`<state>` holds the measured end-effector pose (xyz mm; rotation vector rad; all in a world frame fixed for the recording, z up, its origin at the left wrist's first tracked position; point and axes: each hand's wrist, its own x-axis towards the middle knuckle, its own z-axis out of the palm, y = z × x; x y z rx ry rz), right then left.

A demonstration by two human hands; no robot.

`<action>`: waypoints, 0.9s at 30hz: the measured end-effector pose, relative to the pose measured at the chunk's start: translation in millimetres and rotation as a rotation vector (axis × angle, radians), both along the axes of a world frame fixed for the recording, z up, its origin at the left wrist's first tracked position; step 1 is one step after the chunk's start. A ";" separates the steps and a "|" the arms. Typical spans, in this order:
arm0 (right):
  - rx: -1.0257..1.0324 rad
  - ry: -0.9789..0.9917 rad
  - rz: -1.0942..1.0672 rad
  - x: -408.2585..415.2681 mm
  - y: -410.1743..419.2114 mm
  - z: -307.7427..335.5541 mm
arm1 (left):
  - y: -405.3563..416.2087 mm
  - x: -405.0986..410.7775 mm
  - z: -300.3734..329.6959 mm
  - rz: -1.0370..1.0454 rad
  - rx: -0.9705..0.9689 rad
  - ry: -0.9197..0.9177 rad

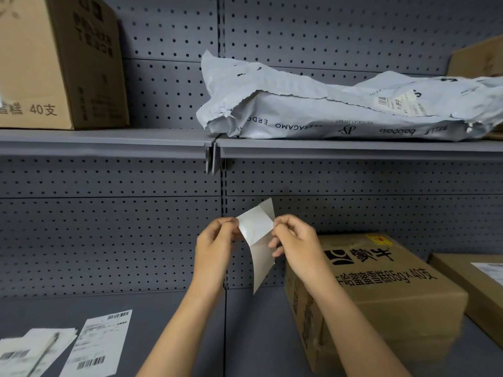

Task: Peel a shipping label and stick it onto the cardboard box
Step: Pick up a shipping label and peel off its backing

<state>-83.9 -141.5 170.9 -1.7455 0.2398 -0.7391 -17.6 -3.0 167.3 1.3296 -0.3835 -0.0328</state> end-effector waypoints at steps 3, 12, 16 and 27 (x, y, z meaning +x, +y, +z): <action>0.006 -0.001 -0.022 -2.2 -4.1 2.4 | -1.8 2.0 -0.4 0.005 -0.011 0.016; 0.025 -0.005 -0.067 -11.1 -22.5 6.0 | -4.7 6.4 -3.1 0.011 0.001 0.038; 0.036 -0.006 -0.084 -14.6 -28.6 7.1 | -5.5 7.6 -2.3 0.011 0.006 0.050; 0.017 -0.011 -0.109 -23.2 -39.7 10.6 | -4.8 13.0 -0.1 0.055 -0.039 0.078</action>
